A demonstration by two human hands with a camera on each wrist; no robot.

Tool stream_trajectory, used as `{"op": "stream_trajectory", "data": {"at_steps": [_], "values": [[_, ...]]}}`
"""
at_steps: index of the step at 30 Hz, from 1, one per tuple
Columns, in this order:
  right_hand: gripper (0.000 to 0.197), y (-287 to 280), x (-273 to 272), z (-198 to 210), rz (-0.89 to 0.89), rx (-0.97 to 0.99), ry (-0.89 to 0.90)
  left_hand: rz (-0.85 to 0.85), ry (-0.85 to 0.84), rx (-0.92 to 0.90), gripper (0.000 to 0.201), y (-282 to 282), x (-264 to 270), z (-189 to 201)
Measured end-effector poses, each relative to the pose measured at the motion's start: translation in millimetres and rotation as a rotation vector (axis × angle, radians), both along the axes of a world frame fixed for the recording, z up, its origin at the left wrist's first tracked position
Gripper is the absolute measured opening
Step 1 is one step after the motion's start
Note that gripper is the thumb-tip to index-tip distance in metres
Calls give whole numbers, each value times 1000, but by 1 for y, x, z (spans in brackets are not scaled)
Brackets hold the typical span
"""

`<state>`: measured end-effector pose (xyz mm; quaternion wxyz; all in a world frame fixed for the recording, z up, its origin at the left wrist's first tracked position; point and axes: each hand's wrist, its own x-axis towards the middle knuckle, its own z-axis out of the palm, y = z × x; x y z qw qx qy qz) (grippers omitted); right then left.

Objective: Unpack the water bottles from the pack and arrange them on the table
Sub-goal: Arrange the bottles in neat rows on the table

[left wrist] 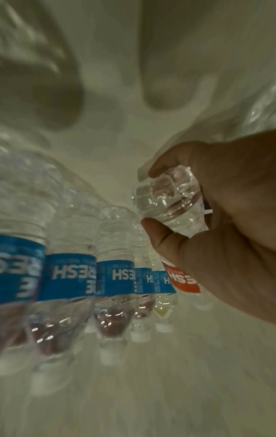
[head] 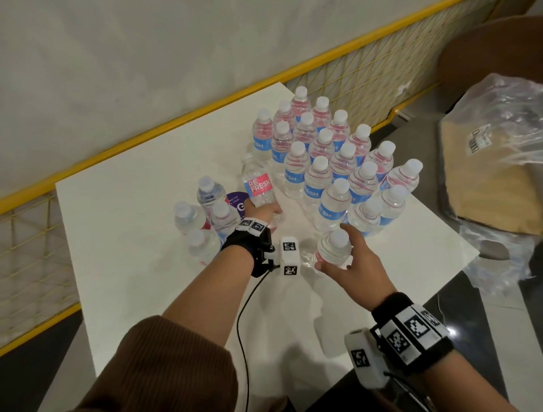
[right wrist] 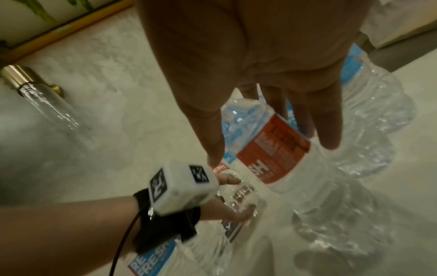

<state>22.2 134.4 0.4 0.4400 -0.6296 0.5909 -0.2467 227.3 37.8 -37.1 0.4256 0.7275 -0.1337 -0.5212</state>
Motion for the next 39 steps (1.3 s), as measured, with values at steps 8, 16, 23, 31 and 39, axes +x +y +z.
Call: {"op": "stream_trajectory", "data": {"at_steps": [8, 16, 23, 31, 39], "values": [[61, -8, 14, 8, -15, 27, -32, -139, -173, -266, 90, 59, -18, -10], [56, -26, 40, 11, 16, 1, -47, -468, -486, -415, 63, 71, -23, 38], [58, -37, 52, 17, 38, -7, -5, -1206, -1062, -37, 44, 40, -1, 98], [66, -60, 74, 16, 75, 5, 105, -1181, -1146, -39, 43, -14, 30, 134], [68, -83, 96, 18, 108, 53, 121, -1038, -1189, -11, 54, -72, 66, 136]]}}
